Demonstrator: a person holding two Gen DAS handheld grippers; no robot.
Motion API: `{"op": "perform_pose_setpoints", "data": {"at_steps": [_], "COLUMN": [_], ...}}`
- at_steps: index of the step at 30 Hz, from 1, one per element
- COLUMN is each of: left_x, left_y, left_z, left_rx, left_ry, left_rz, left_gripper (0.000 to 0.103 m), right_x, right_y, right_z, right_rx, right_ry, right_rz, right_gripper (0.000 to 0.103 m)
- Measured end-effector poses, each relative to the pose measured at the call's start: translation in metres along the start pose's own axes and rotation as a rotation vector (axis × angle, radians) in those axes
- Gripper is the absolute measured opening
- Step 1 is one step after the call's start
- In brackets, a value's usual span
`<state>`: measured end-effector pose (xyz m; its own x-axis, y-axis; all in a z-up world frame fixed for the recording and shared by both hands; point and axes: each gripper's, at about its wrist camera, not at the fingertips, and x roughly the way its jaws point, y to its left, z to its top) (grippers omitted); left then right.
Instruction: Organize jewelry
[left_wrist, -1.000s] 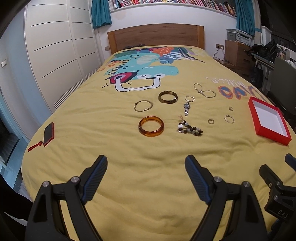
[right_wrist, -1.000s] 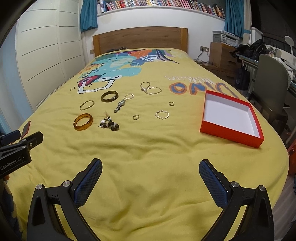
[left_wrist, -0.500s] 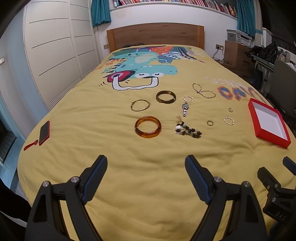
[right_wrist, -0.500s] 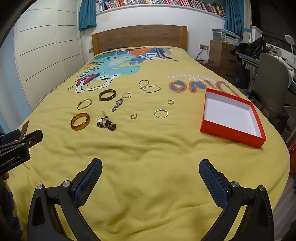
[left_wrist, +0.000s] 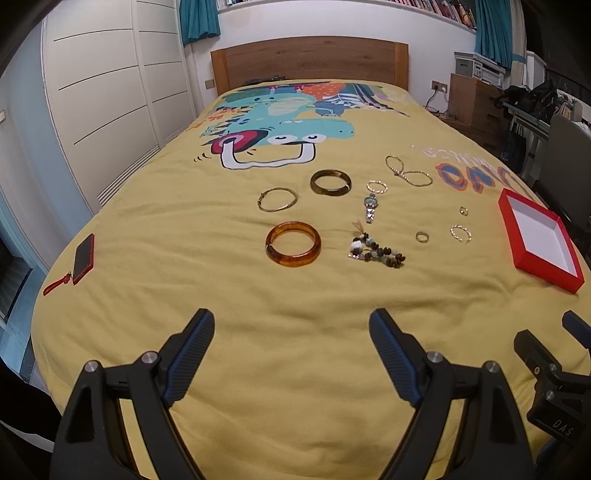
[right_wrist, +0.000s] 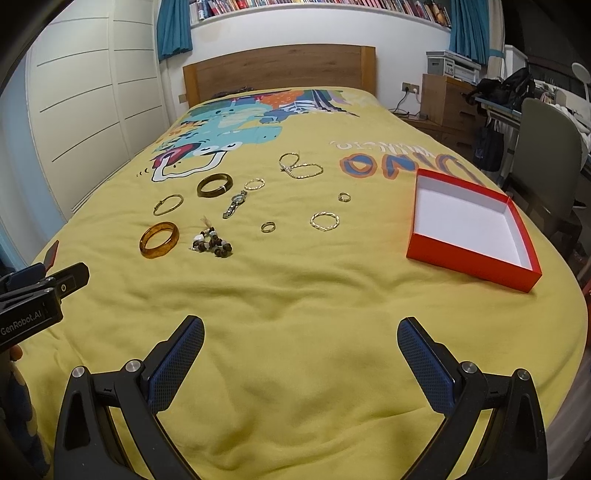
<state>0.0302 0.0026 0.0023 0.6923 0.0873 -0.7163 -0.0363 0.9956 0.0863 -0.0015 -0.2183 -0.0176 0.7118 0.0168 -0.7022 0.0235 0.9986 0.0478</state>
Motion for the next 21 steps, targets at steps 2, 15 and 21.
{"op": "perform_pose_setpoints", "data": {"at_steps": [2, 15, 21], "left_x": [0.004, 0.046, 0.083], "left_y": [0.000, 0.017, 0.048], "left_z": [-0.001, -0.002, 0.025], "left_rx": [0.008, -0.032, -0.115], "left_ry": [0.010, 0.122, 0.147], "left_rz": [0.003, -0.062, -0.075], "left_gripper": [0.085, 0.085, 0.084], "right_x": [0.003, 0.031, 0.061], "right_y": [-0.001, 0.001, 0.016], "right_z": [0.000, 0.003, 0.012], "right_rx": [0.002, -0.017, -0.058], "right_ry": [0.008, 0.062, 0.127], "right_rz": [0.009, 0.072, 0.201], "right_gripper": [0.103, 0.097, 0.073]}}
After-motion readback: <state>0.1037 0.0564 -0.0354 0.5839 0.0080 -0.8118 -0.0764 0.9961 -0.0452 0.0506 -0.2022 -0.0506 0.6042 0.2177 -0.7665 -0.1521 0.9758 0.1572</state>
